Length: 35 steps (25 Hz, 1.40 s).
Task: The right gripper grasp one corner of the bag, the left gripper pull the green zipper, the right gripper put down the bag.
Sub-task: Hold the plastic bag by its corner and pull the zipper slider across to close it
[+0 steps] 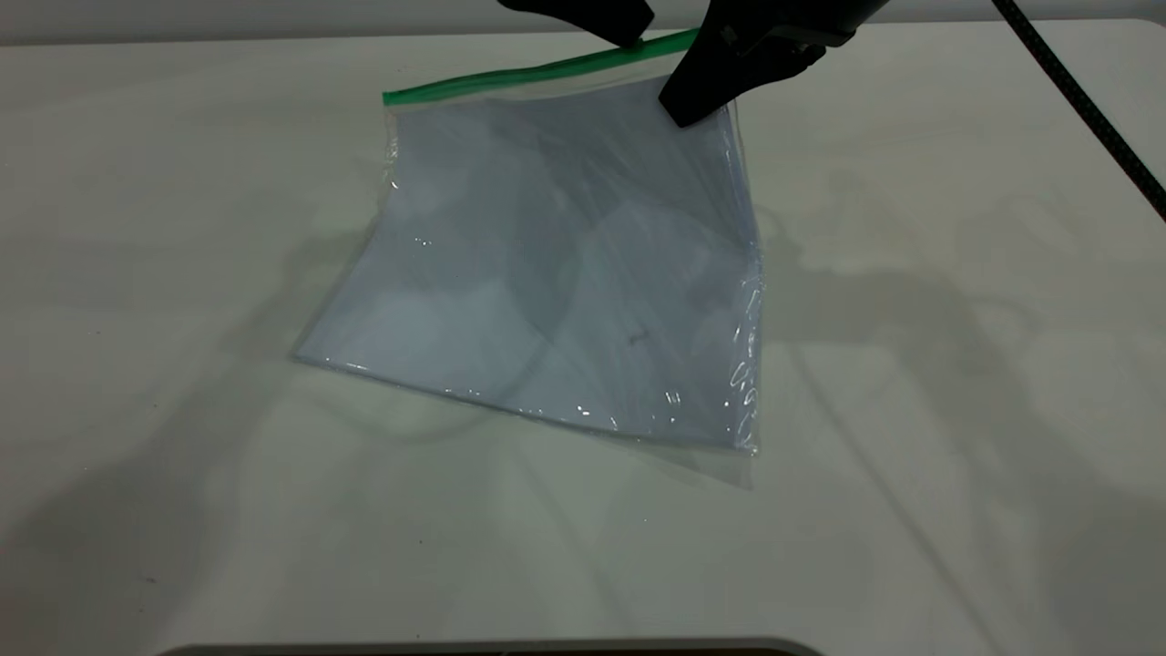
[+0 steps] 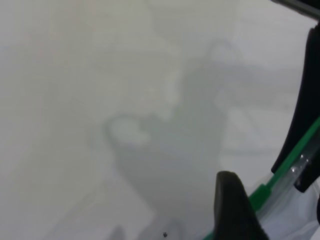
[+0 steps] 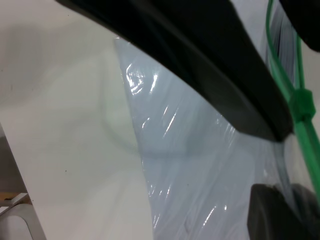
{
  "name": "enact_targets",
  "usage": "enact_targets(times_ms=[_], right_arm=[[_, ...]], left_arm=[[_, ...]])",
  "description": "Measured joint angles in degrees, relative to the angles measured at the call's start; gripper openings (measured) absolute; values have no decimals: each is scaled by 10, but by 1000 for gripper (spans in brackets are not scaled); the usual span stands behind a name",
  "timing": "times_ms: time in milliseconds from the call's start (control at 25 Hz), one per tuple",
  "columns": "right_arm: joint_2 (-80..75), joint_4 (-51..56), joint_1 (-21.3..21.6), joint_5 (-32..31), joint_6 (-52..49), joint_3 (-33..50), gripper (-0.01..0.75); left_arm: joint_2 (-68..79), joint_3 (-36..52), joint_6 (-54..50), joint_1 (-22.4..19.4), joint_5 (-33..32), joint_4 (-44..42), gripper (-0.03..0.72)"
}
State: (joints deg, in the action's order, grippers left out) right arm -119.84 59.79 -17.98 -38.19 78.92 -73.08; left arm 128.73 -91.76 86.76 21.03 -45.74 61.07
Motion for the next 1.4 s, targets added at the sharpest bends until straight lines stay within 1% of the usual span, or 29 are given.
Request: enact_targets(times_ms=[280,440,560,800,960,1120,1400], right_arm=[[0,0,0,-3,0,0,33],[0,0,0,-3,1,0,33],[0,0,0,-3,1,0,33],[0,0,0,-2,1,0,33],[0,2,0,-1,1,0,33],[0,5,6,-1,1,0,33],[0,23,35,-5,1,-1,33]], left_arm=[[17,0,0,10,12,0,452],[17,0,0,10,24,0,417],[17,0,0,10,28,0,346],[17,0,0,10,30,0,158],[17,0,3,11,33,0,72],[17,0,12,13,44,2,60],[18,0,21,20,80,14,59]])
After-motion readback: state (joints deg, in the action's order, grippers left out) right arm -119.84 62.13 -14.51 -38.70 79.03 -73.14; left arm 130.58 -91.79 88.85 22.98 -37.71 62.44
